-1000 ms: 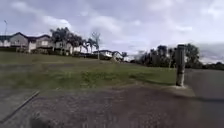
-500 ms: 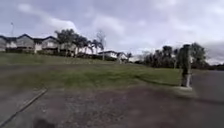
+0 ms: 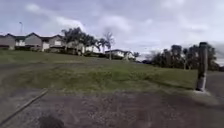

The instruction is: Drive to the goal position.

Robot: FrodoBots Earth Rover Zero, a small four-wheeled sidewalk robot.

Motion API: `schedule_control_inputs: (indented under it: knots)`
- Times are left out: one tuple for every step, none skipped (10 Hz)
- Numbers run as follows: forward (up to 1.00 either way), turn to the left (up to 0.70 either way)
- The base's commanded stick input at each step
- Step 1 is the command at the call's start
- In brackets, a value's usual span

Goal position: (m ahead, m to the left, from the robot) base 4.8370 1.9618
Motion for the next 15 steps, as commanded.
schedule_control_inputs:
  knots:
    - [0.70, 0.35]
    - [0.70, 0.35]
    - [0.70, 0.35]
    - [0.70, 0.35]
    - [0.70, 0.35]
    - [0.70, 0.35]
    - [0.70, 0.35]
    - [0.70, 0.35]
    - [0.70, 0.35]
    - [0.70, 0.35]
    - [0.70, 0.35]
    - [0.70, 0.35]
    - [0.70, 0.35]
    - [0.70, 0.35]
    - [0.70, 0.35]
